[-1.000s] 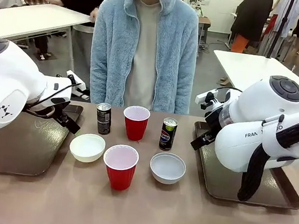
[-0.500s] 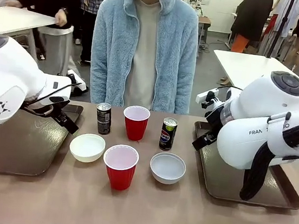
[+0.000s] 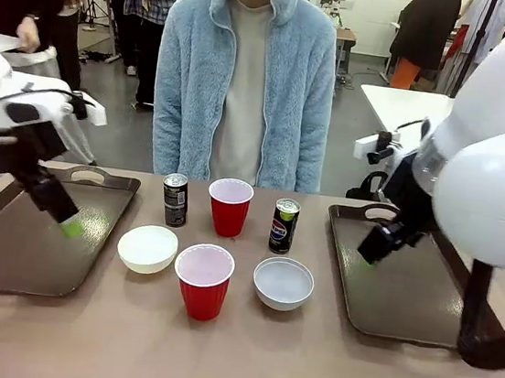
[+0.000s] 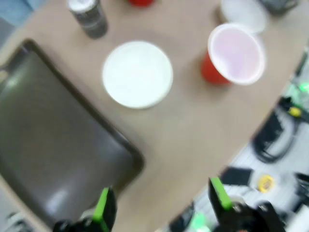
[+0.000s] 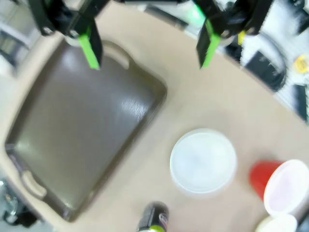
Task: Prepare tableware on both trays.
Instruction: Pick up a Picnic Bowl from the table and place it on a Handle tray.
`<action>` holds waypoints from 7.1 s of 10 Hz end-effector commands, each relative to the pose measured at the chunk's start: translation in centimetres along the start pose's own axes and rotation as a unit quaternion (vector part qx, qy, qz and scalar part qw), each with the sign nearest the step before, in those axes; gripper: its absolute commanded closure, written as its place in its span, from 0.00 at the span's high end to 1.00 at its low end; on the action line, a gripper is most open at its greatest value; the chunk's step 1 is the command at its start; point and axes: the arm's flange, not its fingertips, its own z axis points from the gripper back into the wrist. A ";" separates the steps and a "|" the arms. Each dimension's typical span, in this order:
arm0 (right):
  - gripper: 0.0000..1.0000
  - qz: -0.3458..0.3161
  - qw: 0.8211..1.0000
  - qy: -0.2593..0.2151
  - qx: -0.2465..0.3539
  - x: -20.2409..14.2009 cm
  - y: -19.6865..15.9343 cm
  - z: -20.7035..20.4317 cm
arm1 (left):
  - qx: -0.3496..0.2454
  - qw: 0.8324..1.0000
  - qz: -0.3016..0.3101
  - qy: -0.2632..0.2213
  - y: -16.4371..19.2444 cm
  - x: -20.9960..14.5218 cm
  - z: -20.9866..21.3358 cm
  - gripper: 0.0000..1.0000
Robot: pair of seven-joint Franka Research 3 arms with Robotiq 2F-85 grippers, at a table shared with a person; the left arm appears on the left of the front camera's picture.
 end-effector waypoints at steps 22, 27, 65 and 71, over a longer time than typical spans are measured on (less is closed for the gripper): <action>1.00 -0.317 0.847 -0.129 0.407 -19.8 -18.8 -4.8 | -0.283 0.878 0.345 -0.173 17.5 -18.4 1.8 1.00; 1.00 -0.323 0.849 -0.112 0.403 -19.1 -22.6 -3.5 | -0.288 0.871 0.358 -0.174 18.7 -17.7 2.5 1.00; 0.00 -0.292 0.936 0.196 0.034 12.9 1.9 -18.8 | -0.288 0.871 0.358 -0.174 18.7 -17.7 2.5 1.00; 0.00 -0.288 0.932 0.211 0.059 12.7 1.2 -19.0 | -0.288 0.871 0.358 -0.174 18.7 -17.7 2.5 1.00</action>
